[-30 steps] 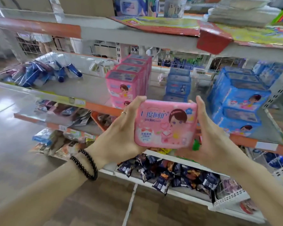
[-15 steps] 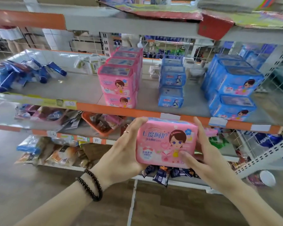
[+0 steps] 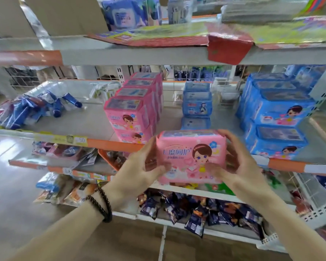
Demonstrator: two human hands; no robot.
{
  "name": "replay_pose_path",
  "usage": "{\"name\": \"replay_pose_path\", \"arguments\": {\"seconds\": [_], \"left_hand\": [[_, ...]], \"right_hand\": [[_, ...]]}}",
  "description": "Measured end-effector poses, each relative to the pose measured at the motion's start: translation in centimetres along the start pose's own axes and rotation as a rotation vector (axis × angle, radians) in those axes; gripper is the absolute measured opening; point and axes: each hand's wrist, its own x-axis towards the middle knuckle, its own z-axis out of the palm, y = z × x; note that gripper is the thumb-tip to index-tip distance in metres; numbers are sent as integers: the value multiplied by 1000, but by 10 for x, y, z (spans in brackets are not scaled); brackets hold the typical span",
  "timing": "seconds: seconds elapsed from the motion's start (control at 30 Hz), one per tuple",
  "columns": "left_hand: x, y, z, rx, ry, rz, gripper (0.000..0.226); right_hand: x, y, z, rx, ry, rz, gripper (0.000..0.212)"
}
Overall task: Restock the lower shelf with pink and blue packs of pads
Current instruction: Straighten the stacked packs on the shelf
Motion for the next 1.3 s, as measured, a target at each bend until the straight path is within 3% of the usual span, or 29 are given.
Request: {"name": "replay_pose_path", "arguments": {"seconds": [0.1, 0.47, 0.67, 0.73, 0.83, 1.0, 1.1, 1.3], "left_hand": [[10, 4, -7, -14, 52, -14, 44], [30, -22, -59, -76, 188, 10, 45], [67, -43, -133, -82, 186, 104, 36], [88, -54, -159, -92, 178, 124, 33], [121, -72, -191, -110, 155, 127, 26], [148, -86, -220, -252, 143, 181, 32], [155, -86, -227, -220, 108, 243, 27], [165, -104, -239, -248, 92, 307, 38]], "right_hand": [[24, -3, 3, 0, -16, -25, 77], [66, -27, 54, 4, -3, -162, 77], [123, -39, 107, 35, 83, -149, 97], [145, -45, 123, -2, 112, -140, 84], [176, -53, 144, -50, 127, -144, 48], [202, -60, 165, -64, 203, -177, 43], [207, -65, 170, -65, 270, -197, 42], [222, -63, 182, -81, 247, -216, 50]]}}
